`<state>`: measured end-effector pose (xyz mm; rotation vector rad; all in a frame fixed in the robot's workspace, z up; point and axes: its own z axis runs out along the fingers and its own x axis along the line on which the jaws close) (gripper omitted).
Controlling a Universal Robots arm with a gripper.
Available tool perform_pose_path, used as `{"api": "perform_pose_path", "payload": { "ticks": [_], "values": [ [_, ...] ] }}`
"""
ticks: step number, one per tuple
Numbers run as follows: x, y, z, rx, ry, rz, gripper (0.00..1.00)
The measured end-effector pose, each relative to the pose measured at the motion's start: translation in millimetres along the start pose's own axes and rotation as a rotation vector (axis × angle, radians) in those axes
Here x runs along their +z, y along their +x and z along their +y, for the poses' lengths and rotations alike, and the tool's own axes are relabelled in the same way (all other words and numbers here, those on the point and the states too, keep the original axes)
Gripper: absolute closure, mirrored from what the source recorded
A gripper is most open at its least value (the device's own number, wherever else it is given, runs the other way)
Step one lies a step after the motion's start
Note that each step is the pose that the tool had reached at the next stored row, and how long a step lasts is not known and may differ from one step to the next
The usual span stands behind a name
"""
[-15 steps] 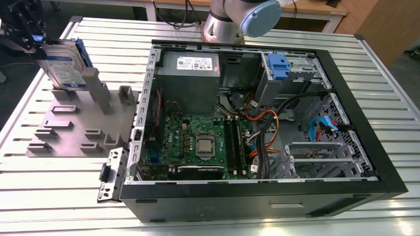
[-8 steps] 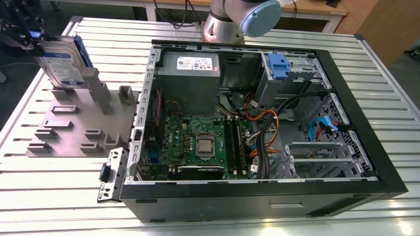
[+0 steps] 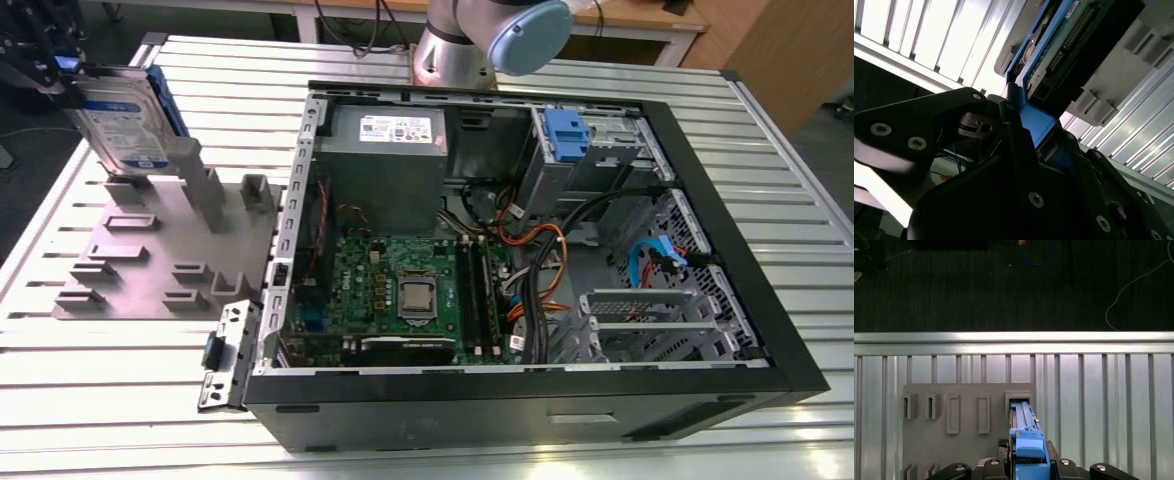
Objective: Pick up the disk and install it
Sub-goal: 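Pick up the disk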
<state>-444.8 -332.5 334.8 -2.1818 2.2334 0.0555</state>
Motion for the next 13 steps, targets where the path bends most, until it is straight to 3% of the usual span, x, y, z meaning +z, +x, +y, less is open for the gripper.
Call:
{"api": "perform_pose_path", "payload": {
  "ticks": [13],
  "values": [
    [-1.3, -0.1, 0.0, 0.000, -0.0002, 0.0002, 0.63]
  ]
}}
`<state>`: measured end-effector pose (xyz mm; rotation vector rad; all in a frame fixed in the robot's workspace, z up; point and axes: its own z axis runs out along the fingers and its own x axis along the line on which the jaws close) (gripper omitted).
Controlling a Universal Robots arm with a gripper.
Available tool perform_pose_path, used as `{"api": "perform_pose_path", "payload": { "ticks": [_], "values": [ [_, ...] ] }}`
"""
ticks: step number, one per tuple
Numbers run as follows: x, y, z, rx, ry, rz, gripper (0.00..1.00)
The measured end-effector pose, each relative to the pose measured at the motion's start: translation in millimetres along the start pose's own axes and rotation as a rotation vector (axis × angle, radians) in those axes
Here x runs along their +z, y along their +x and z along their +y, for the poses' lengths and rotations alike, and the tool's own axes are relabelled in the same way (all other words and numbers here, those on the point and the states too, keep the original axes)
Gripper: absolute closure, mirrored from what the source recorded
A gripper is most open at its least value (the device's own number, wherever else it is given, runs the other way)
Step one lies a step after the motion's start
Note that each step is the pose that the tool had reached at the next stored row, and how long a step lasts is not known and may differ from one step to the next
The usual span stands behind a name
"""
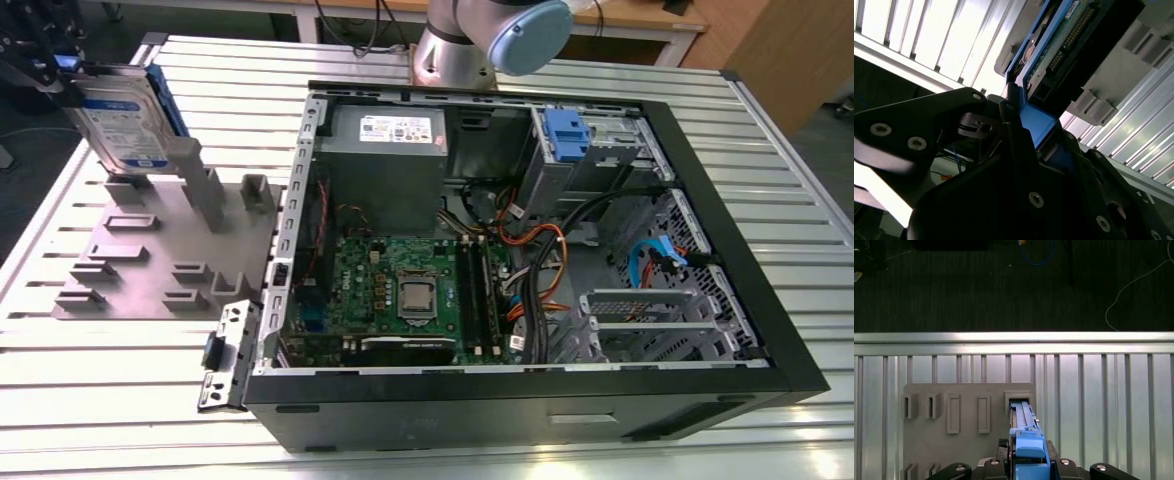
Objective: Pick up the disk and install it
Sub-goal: 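Pick up the disk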
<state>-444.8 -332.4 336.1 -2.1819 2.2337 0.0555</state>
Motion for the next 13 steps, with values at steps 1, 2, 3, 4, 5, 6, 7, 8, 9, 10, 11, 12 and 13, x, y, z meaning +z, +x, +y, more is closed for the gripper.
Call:
{"api": "perform_pose_path", "payload": {
  "ticks": [1, 2, 3, 4, 5, 6, 7, 8, 9, 10, 11, 12, 13],
  "values": [
    [-0.2, 0.0, 0.0, 0.000, -0.0001, 0.0000, 0.63],
    [-0.3, 0.0, 0.0, 0.000, 0.0000, 0.0000, 0.63],
    [-0.4, 0.0, 0.0, 0.000, 0.0000, 0.0000, 0.63],
    [-0.5, 0.0, 0.0, 0.000, 0.0001, 0.0000, 0.63],
    [-0.6, 0.0, 0.0, 0.000, 0.0000, 0.0000, 0.63],
    [-0.7, 0.0, 0.0, 0.000, 0.0000, 0.0000, 0.63],
    [-0.8, 0.0, 0.0, 0.000, -0.0001, 0.0000, 0.63],
    [-0.9, 0.0, 0.0, 0.000, 0.0000, 0.0000, 0.63],
    [-1.7, 0.0, 0.0, 0.000, 0.0000, 0.0000, 0.63],
    [-2.7, -0.1, 0.0, 0.000, 0.0000, 0.0000, 0.63],
    [-2.8, -0.1, 0.0, 0.000, 0.0001, 0.0000, 0.63],
    [-2.9, -0.1, 0.0, 0.000, 0.0000, 0.0000, 0.63],
    [-3.1, -0.1, 0.0, 0.000, -0.0001, 0.0000, 0.63]
  ]
}}
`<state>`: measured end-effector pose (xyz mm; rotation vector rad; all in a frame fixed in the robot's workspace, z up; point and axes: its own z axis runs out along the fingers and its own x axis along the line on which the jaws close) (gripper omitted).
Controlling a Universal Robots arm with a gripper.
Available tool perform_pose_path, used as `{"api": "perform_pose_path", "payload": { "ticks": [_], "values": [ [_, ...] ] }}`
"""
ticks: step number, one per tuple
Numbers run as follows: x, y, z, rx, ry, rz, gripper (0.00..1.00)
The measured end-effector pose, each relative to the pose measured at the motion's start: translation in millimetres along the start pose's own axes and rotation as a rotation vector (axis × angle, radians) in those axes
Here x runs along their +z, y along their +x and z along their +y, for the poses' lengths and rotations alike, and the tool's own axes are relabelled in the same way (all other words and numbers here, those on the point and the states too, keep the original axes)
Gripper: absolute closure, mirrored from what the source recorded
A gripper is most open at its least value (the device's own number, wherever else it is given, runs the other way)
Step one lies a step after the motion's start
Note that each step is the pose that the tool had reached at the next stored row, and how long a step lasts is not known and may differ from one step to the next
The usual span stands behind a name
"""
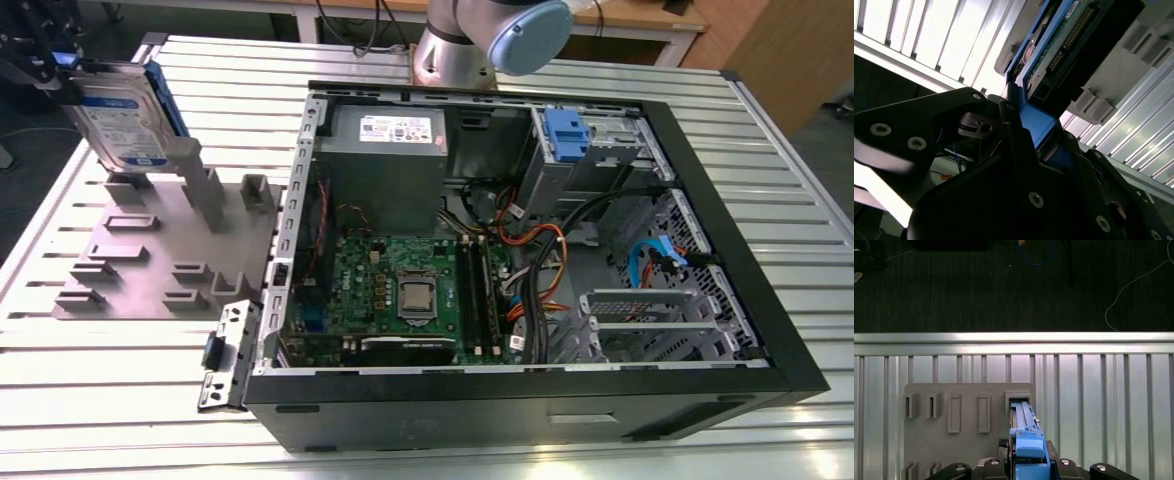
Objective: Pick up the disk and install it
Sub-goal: 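Pick up the disk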
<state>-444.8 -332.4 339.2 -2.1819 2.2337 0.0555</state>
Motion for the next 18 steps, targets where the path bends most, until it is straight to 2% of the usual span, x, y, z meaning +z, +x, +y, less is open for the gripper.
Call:
{"api": "perform_pose_path", "payload": {
  "ticks": [9, 18],
  "values": [
    [-2.2, -0.1, 0.0, 0.000, 0.0000, 0.0000, 0.63],
    [-7.1, -0.2, 0.1, 0.000, 0.0001, 0.0000, 0.63]
  ]
}}
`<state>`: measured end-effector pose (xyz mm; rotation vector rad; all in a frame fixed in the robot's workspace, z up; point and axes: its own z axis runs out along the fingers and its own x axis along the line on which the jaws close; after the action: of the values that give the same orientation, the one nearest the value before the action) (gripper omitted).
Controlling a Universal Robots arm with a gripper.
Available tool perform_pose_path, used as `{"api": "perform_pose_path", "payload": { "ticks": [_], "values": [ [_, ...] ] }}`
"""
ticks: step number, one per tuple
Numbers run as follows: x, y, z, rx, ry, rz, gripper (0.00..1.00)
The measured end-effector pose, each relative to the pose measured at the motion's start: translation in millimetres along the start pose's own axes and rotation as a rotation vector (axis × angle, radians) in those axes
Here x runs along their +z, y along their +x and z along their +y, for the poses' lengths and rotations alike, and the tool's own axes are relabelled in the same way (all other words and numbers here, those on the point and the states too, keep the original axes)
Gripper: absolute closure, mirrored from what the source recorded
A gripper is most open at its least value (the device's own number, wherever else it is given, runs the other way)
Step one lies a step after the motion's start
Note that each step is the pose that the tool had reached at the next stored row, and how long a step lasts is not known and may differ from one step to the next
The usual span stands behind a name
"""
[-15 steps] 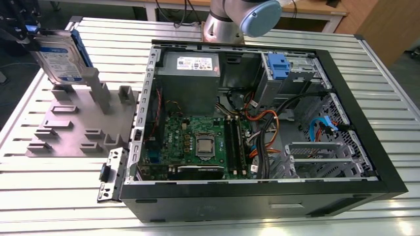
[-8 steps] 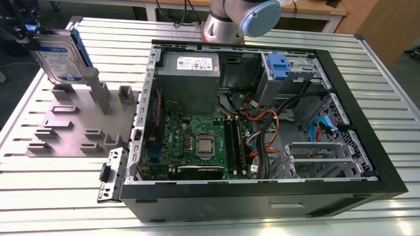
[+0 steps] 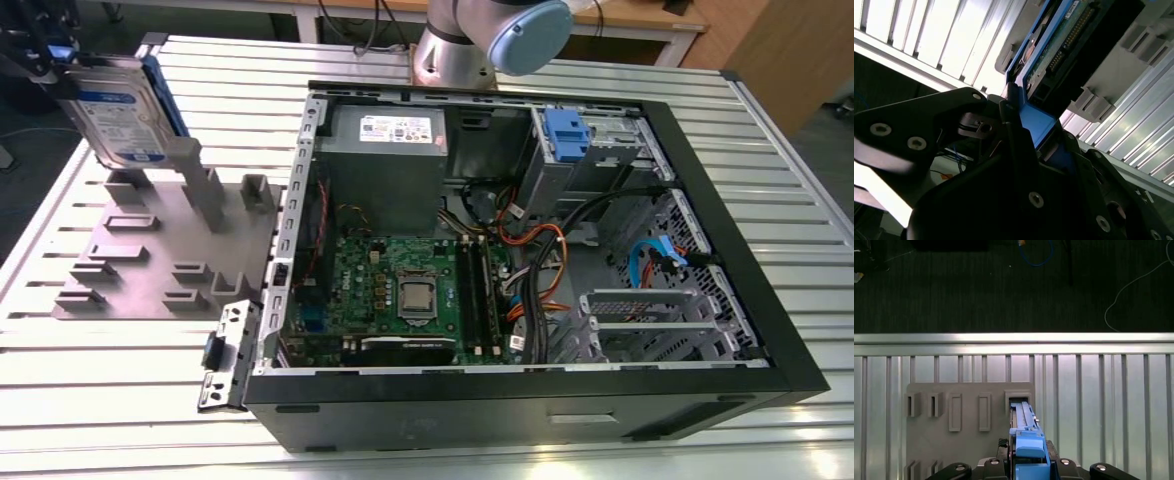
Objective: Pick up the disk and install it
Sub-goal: 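Pick up the disk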
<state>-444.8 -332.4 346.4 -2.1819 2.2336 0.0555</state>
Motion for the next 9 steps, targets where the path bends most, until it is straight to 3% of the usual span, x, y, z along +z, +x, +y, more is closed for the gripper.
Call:
{"api": "perform_pose_path", "payload": {
  "ticks": [9],
  "values": [
    [-3.1, -0.1, 0.0, 0.000, 0.0000, 0.0000, 0.63]
  ]
}}
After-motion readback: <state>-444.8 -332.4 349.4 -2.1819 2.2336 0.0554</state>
